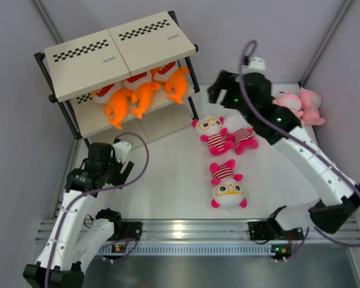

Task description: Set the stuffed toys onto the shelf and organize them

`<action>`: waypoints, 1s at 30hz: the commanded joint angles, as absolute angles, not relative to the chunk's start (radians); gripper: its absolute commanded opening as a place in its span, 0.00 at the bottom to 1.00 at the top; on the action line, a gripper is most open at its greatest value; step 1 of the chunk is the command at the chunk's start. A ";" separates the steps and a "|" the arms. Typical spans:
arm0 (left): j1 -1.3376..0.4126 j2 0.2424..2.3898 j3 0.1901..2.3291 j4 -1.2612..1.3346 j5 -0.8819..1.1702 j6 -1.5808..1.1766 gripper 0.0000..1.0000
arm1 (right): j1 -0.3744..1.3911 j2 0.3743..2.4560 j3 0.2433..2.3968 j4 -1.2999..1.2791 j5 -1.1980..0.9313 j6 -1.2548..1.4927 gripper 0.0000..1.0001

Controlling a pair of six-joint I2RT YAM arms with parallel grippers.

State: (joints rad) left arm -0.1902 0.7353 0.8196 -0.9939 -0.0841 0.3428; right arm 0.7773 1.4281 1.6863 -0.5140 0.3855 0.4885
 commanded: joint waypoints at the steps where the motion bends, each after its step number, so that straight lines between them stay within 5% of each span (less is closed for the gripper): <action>1: -0.190 0.733 0.856 -0.960 -0.074 0.344 0.87 | 0.428 1.240 1.426 -0.588 0.262 0.560 0.81; 5: -0.180 0.742 0.861 -0.962 -0.080 0.341 0.87 | 0.057 1.119 1.089 -0.415 0.109 0.638 0.83; 9: -0.158 0.753 0.858 -0.963 -0.077 0.345 0.87 | -0.230 1.202 0.982 -0.209 -0.076 0.686 0.84; 13: -0.137 0.784 0.861 -0.963 -0.075 0.344 0.87 | -0.255 1.455 1.071 -0.177 -0.191 0.621 0.84; 23: -0.071 0.868 0.871 -0.959 -0.041 0.334 0.87 | -0.255 1.695 1.112 -0.123 -0.135 0.660 0.79; 27: -0.052 0.881 0.870 -0.959 -0.038 0.334 0.87 | -0.252 1.738 1.117 -0.101 -0.135 0.650 0.64; 30: -0.043 0.884 0.868 -0.959 -0.035 0.331 0.87 | -0.247 1.735 1.127 -0.109 -0.124 0.650 0.23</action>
State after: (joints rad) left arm -0.0563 0.8822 0.8341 -0.9894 -0.0505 0.3424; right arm -0.2554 1.7462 1.0706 -0.1612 -0.1345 0.6518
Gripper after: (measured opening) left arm 0.872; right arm 0.317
